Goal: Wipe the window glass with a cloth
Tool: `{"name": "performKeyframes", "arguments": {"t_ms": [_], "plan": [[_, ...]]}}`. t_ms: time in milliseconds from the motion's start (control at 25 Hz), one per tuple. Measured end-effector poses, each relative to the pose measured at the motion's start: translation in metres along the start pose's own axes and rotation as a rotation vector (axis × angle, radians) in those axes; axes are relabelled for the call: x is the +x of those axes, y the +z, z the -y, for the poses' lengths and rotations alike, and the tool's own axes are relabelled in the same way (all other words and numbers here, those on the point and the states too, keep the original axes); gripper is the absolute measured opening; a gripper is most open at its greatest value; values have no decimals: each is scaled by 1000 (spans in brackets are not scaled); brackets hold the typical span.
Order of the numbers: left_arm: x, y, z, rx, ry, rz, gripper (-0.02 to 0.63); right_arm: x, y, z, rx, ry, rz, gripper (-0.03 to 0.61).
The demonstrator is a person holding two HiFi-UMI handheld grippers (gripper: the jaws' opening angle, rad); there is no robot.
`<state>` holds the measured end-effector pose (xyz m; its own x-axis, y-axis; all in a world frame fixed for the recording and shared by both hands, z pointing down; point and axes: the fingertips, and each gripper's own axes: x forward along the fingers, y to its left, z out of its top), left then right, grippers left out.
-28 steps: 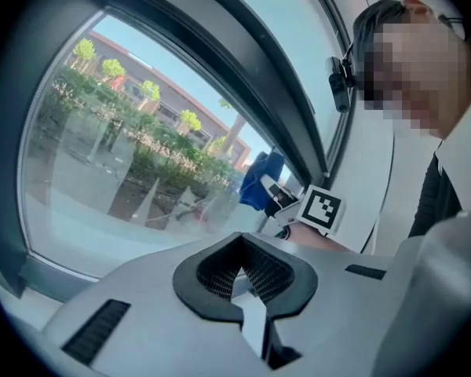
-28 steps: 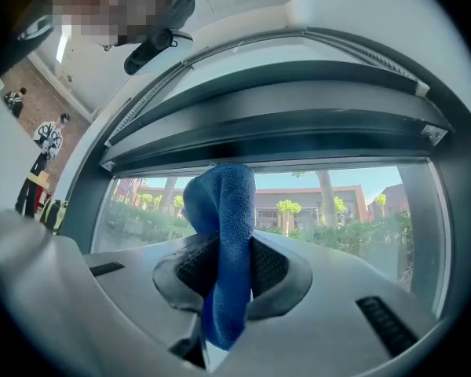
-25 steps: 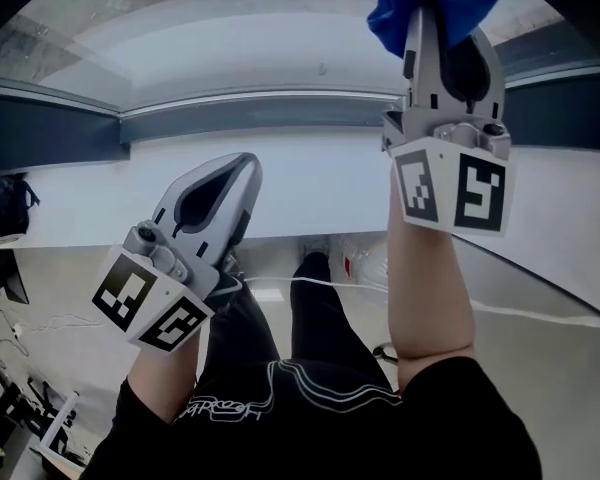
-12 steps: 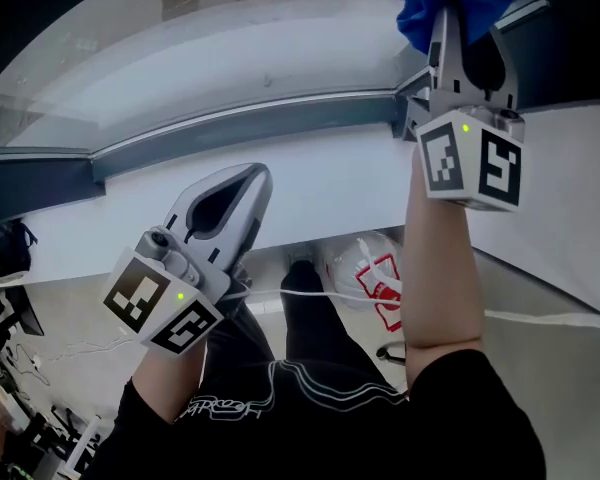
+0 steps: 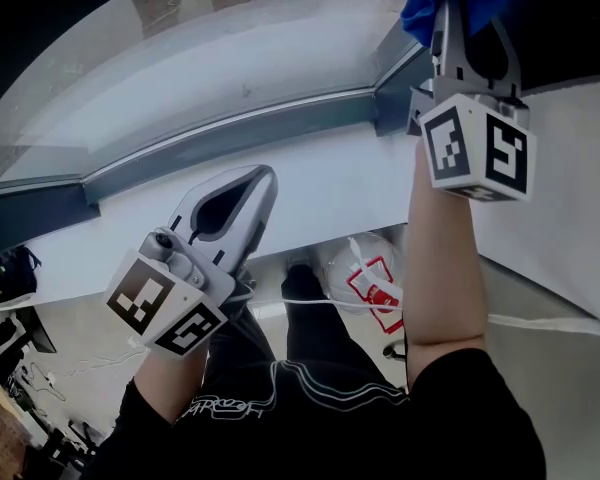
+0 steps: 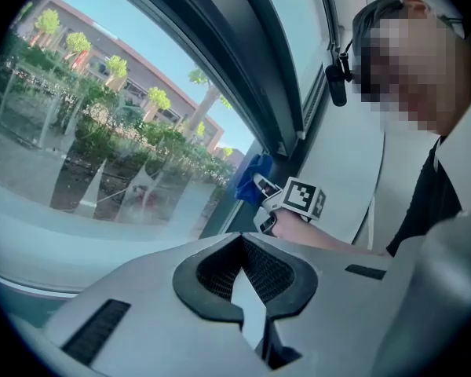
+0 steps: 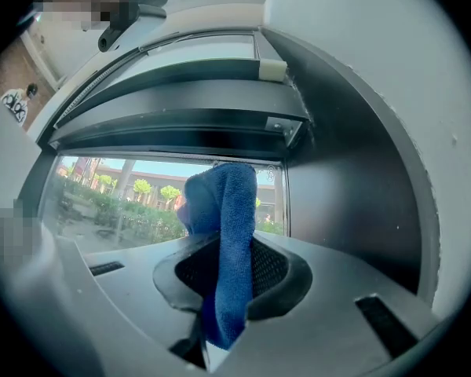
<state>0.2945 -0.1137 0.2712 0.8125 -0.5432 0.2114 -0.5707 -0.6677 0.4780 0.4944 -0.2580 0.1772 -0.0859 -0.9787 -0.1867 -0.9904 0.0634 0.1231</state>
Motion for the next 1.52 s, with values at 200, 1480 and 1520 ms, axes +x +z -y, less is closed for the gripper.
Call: {"name": "performKeyframes", "arguments": {"t_ms": [200, 1480, 1520], "plan": [[-3, 3, -6, -3, -7, 11, 6, -3, 0, -13, -7, 19, 1, 63], [-461, -14, -243, -120, 440, 175, 6, -78, 21, -662, 201, 716, -24, 63], [-474, -15, -249, -124, 450, 180, 6, -79, 22, -677, 202, 723, -25, 63]]}}
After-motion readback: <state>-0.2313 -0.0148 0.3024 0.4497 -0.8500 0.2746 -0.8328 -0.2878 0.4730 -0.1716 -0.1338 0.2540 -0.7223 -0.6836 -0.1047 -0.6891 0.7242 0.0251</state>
